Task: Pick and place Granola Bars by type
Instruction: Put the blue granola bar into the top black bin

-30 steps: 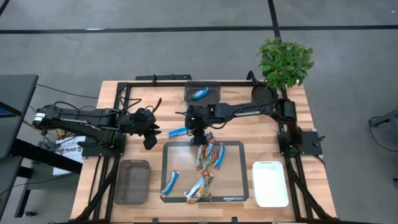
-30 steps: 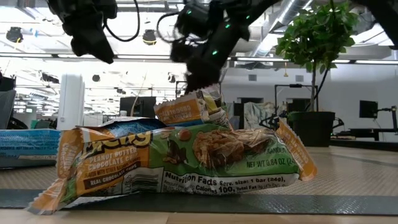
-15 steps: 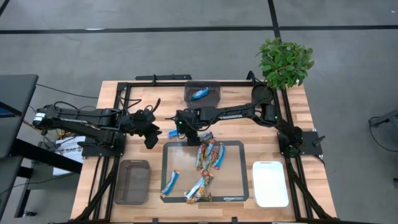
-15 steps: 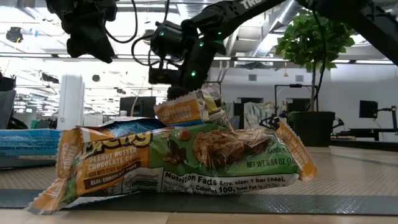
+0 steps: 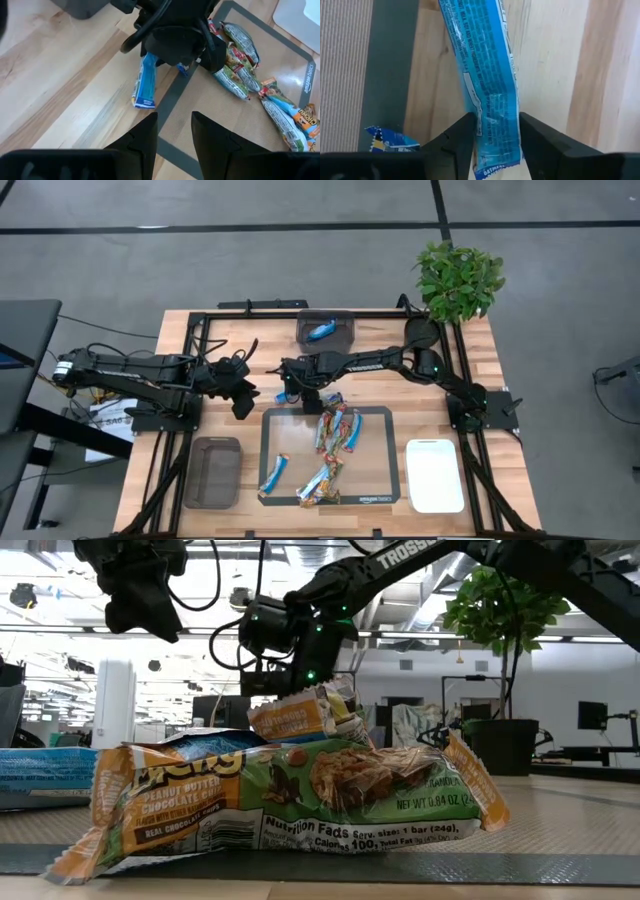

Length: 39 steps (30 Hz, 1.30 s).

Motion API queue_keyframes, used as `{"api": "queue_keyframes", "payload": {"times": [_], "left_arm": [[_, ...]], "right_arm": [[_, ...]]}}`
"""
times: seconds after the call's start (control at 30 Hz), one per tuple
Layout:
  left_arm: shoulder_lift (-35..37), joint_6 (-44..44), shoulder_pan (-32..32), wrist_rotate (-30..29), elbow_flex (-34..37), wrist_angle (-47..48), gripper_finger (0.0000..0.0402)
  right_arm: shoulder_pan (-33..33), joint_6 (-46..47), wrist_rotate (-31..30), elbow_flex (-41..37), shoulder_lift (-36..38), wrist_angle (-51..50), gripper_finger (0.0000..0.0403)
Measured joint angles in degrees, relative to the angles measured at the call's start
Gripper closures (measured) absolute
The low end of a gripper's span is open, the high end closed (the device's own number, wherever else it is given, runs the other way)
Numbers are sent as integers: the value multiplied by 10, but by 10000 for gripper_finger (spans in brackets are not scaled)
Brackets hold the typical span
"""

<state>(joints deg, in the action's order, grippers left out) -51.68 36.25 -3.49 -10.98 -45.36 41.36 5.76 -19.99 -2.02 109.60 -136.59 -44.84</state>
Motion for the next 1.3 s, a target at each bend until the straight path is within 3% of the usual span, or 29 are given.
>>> {"api": "queue_keyframes", "payload": {"times": [0.23,0.4,0.67,0.93,1.1,1.3], "left_arm": [[0,0,0,-1,0,0,292],[0,0,0,-3,0,0,292],[0,0,0,-9,0,0,292],[0,2,0,-29,0,-1,292],[0,2,0,-29,0,-1,292],[0,2,0,-29,0,-1,292]], "right_arm": [[5,25,5,-3,10,-2,345],[22,63,8,-4,31,-6,374],[68,160,1,-4,110,-11,369],[145,279,-104,-3,172,-50,378],[193,338,-100,-3,173,-116,369],[212,337,-69,-3,173,-123,359]]}}
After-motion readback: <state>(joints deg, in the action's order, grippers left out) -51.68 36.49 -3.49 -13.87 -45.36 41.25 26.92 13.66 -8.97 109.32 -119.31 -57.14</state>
